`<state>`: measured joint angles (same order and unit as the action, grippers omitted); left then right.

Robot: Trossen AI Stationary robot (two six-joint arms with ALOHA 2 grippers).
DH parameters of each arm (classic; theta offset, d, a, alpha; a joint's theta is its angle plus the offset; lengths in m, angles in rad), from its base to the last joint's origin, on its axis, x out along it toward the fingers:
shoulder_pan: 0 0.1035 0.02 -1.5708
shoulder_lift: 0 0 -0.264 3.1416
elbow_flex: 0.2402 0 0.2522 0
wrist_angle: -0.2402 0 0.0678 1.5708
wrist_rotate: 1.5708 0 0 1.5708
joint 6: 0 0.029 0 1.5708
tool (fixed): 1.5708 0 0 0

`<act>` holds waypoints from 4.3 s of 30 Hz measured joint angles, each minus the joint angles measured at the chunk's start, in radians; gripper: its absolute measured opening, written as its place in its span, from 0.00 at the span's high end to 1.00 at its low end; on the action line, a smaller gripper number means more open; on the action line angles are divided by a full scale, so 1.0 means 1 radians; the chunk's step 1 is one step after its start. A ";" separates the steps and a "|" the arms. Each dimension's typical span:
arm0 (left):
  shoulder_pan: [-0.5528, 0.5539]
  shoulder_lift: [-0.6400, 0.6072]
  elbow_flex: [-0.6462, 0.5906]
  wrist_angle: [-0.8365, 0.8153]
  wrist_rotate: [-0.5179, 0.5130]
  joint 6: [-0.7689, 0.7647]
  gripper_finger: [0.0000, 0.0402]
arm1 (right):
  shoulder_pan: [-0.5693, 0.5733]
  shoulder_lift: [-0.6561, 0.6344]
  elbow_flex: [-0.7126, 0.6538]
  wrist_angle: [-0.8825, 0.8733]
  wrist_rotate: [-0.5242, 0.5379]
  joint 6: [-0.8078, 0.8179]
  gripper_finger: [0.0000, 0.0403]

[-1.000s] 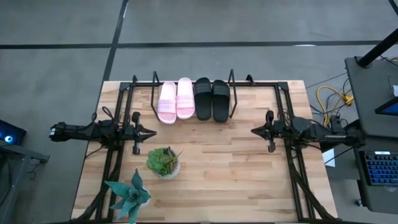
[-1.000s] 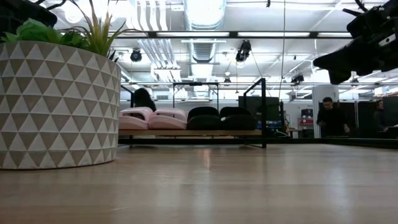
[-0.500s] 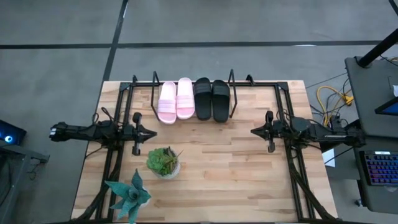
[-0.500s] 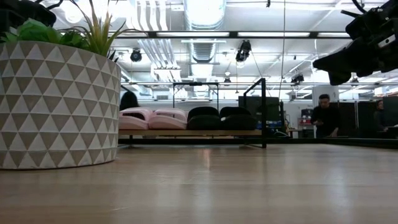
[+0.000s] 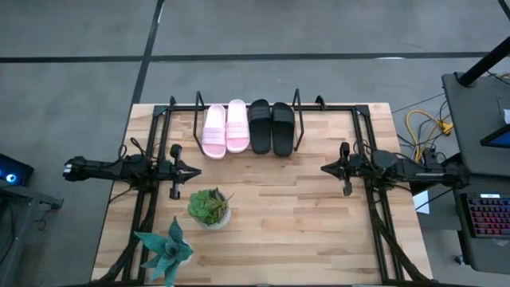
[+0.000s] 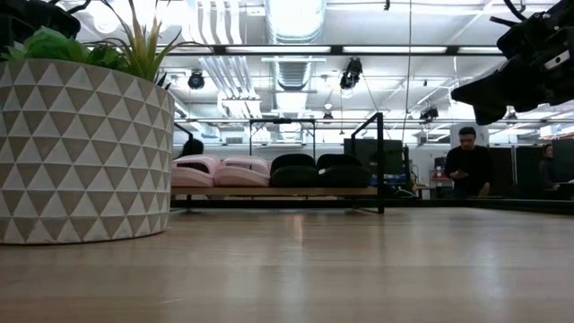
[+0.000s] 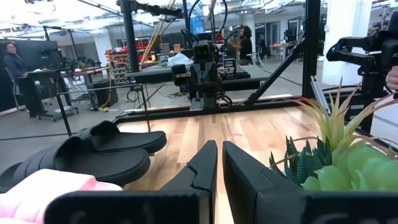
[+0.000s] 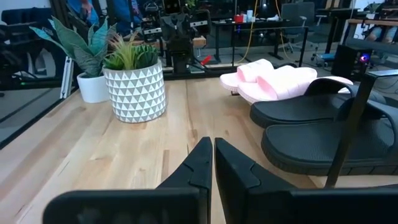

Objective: Pick and place slides into the shelf
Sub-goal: Return to Home Position

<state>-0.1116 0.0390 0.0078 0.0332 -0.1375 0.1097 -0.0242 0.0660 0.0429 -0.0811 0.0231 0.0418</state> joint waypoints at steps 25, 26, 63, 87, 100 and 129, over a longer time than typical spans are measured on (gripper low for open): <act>0.000 0.046 -0.002 0.033 -0.003 -0.005 0.97 | -0.001 0.002 0.000 0.000 0.004 -0.095 0.98; 0.000 0.046 -0.002 0.033 -0.003 -0.001 0.97 | -0.001 0.002 0.000 0.000 0.004 -0.095 0.98; 0.000 0.046 -0.003 0.038 -0.001 0.006 0.97 | -0.001 0.002 0.000 0.000 0.004 -0.095 0.98; 0.000 0.046 -0.003 0.038 0.000 0.006 0.97 | -0.001 0.002 0.000 0.001 0.004 -0.095 0.98; 0.000 0.046 -0.003 0.038 -0.001 0.006 0.97 | -0.001 0.002 0.000 0.001 0.004 -0.095 0.98; 0.000 0.046 -0.003 0.038 0.000 0.006 0.97 | -0.001 0.002 0.000 0.000 0.004 -0.095 0.98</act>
<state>-0.1118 0.0845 0.0051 0.0711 -0.1379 0.1162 -0.0254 0.0681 0.0429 -0.0807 0.0273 -0.0528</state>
